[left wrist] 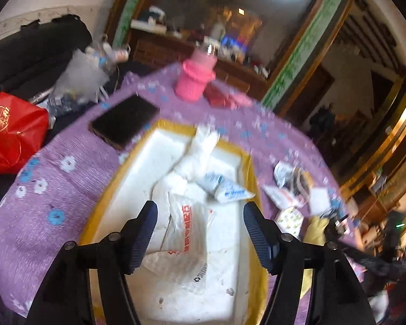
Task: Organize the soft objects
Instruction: 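Drop the plastic bag in the box with left tool while right tool places the yellow towel there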
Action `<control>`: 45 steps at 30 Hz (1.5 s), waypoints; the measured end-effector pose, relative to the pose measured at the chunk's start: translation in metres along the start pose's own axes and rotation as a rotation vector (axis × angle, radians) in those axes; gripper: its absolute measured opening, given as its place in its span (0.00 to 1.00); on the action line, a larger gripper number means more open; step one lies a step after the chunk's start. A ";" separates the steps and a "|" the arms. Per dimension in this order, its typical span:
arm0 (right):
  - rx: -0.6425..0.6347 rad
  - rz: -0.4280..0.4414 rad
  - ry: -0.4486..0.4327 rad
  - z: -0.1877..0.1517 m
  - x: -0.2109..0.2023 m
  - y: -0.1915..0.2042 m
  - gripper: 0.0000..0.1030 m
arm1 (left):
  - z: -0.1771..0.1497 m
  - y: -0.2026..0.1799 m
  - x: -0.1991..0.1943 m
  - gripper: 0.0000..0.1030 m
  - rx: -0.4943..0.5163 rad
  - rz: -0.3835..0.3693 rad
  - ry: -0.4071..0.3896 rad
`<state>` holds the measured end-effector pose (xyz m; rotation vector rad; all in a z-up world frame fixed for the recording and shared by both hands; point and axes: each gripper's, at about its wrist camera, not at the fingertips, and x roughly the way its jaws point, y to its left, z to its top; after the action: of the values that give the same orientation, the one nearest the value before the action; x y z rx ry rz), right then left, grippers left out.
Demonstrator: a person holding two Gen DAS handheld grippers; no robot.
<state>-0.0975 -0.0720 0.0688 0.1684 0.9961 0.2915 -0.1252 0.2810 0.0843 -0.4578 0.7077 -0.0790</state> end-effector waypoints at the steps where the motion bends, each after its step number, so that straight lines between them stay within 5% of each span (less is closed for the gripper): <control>1: 0.016 0.007 0.010 0.000 0.007 -0.001 0.62 | -0.001 0.001 -0.005 0.69 -0.009 -0.006 -0.017; 3: 0.013 -0.015 0.009 0.001 0.019 0.001 0.62 | -0.005 0.003 -0.015 0.69 -0.030 -0.024 -0.046; 6: 0.020 -0.009 0.013 0.000 0.027 -0.004 0.35 | -0.010 0.007 -0.026 0.69 -0.043 -0.029 -0.067; 14: 0.033 0.117 -0.079 0.005 -0.018 -0.001 0.35 | -0.019 0.033 -0.039 0.69 -0.073 0.014 -0.126; 22: -0.200 0.333 0.020 0.044 0.001 0.123 0.36 | -0.025 0.040 -0.038 0.69 -0.090 -0.002 -0.117; 30: -0.300 0.304 0.199 0.047 0.083 0.183 0.36 | -0.031 0.055 -0.041 0.69 -0.090 -0.006 -0.119; 37: -0.377 -0.001 0.125 0.062 0.121 0.189 0.35 | -0.033 0.066 -0.041 0.69 -0.095 -0.025 -0.123; 45: -0.337 0.051 0.161 0.073 0.142 0.202 0.37 | -0.035 0.066 -0.036 0.69 -0.101 -0.038 -0.103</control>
<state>0.0035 0.1642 0.0497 -0.1386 1.0875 0.5209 -0.1807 0.3348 0.0547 -0.5687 0.6033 -0.0553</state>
